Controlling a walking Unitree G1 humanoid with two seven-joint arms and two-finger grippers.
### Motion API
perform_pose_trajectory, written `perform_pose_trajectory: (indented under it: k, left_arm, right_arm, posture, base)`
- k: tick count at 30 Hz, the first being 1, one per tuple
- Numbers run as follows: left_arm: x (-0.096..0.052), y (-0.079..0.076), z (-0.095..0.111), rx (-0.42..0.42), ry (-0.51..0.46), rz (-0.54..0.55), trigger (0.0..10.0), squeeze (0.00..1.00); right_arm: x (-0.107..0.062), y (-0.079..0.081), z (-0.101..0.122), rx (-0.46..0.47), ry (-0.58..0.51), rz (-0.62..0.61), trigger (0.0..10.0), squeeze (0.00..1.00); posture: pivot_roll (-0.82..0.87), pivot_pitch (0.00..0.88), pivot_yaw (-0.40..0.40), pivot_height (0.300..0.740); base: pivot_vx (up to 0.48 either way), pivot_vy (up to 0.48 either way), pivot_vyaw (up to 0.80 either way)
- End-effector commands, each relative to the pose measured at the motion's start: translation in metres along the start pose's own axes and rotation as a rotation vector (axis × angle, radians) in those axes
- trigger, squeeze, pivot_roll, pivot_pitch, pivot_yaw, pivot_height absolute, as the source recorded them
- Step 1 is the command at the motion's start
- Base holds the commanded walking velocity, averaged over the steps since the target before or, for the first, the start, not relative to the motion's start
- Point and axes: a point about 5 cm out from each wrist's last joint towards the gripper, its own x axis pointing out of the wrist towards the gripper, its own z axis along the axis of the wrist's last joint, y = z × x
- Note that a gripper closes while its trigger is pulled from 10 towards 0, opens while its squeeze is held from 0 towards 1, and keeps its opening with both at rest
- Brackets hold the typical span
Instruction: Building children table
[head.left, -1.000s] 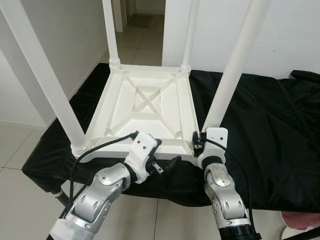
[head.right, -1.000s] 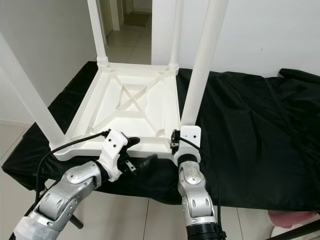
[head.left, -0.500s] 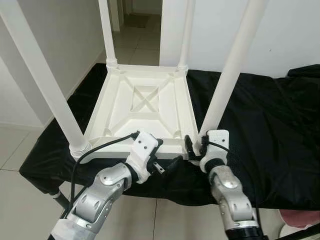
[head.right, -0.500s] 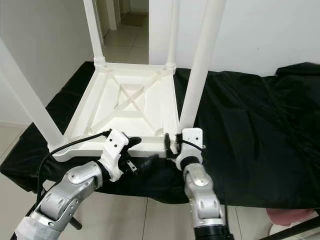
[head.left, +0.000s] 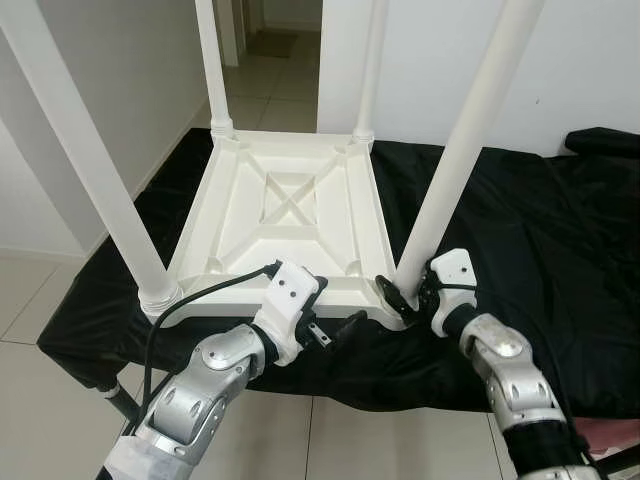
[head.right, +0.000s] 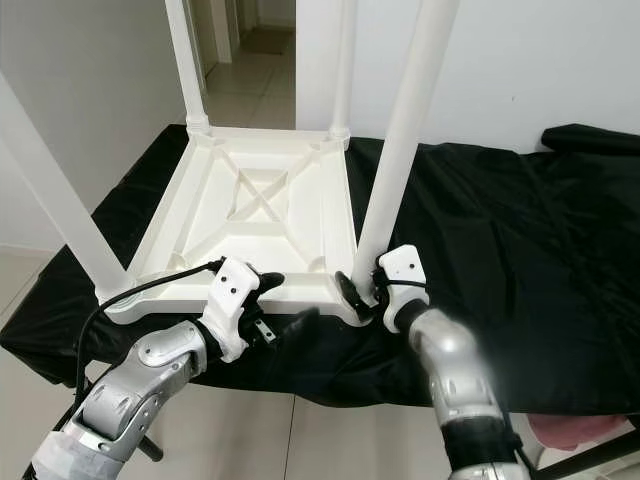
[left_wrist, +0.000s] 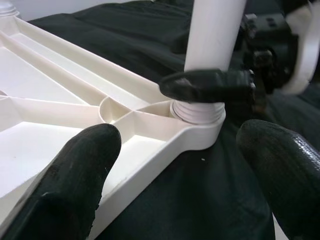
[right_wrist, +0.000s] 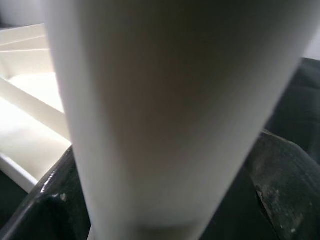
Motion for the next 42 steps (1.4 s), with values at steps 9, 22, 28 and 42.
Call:
perform_pose_trajectory:
  k: [9,22,28,42]
  left_arm:
    - [0.004,-0.005,-0.001,0.019,0.020,-0.057,10.0,0.00]
    - [0.003,-0.006,-0.001,0.022,0.019,-0.051,10.0,0.00]
    - [0.003,-0.008,-0.003,0.020,0.023,-0.056,10.0,0.00]
    - [0.004,-0.010,-0.004,0.018,0.026,-0.071,10.0,0.00]
  right_arm:
    - [0.011,-0.001,-0.001,-0.030,0.001,0.160,4.4,0.00]
    - [0.008,-0.001,-0.017,0.029,0.024,0.234,3.5,0.00]
    - [0.006,0.000,-0.008,0.106,-0.031,0.133,10.0,0.00]
    - [0.001,0.036,-0.010,0.139,0.019,-0.238,10.0,0.00]
  posture:
    - [0.00,0.000,0.001,0.740]
    - [0.01,0.000,-0.004,0.740]
    - [0.01,0.000,-0.009,0.740]
    - [0.00,0.000,-0.015,0.740]
  base:
    - [0.000,0.000,0.00]
    - [0.000,0.000,0.00]
    - [0.000,0.000,0.00]
    - [0.000,0.000,0.00]
